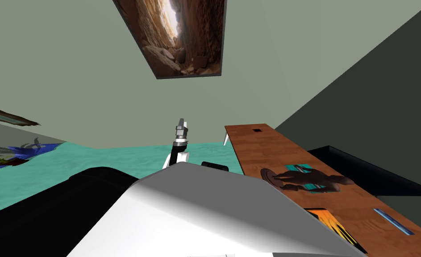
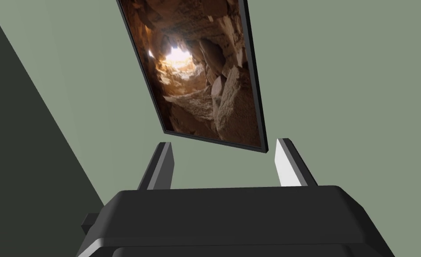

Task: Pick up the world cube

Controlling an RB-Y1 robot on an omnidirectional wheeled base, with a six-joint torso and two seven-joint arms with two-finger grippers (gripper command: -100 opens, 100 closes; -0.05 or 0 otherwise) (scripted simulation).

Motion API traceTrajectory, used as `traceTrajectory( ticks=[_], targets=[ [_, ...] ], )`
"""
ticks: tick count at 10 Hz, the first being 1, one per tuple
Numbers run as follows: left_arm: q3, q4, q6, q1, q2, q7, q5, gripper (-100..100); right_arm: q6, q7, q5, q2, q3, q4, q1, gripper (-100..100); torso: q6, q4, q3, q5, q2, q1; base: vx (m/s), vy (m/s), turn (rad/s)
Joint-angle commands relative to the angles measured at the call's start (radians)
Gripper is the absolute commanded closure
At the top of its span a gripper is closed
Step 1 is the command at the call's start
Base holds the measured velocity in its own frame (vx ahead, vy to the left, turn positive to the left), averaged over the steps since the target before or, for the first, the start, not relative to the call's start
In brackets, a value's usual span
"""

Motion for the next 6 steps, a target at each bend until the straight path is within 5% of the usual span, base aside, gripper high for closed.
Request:
traceTrajectory(
  ticks=[1, 5, 6],
  targets=[
    [0.0, 0.0, 0.0, 0.0, 0.0, 0.0, 0.0, 0, 0.0, 0.0, 0.0, 0.0, 0.0, 0.0, 0.0, 100, 0.0, 0.0, 0.0, 0.0, 0.0, 0.0, 0.0, 0.0, 0.0],
    [0.0, 0.0, 0.0, 0.0, 0.0, 0.0, 0.0, 0, -0.001, 0.0, 0.0, 0.001, 0.001, -0.001, 0.001, 100, -0.001, 0.0, 0.0, 0.0, 0.0, 0.0, 0.0, 0.0, 0.0],
    [0.0, 0.0, 0.0, 0.0, 0.0, 0.0, 0.0, 0, -0.001, 0.0, 0.0, 0.001, 0.001, -0.001, 0.001, 0, -0.001, 0.0, 0.0, 0.0, 0.0, 0.0, 0.0, 0.0, 0.0]
  ],
)
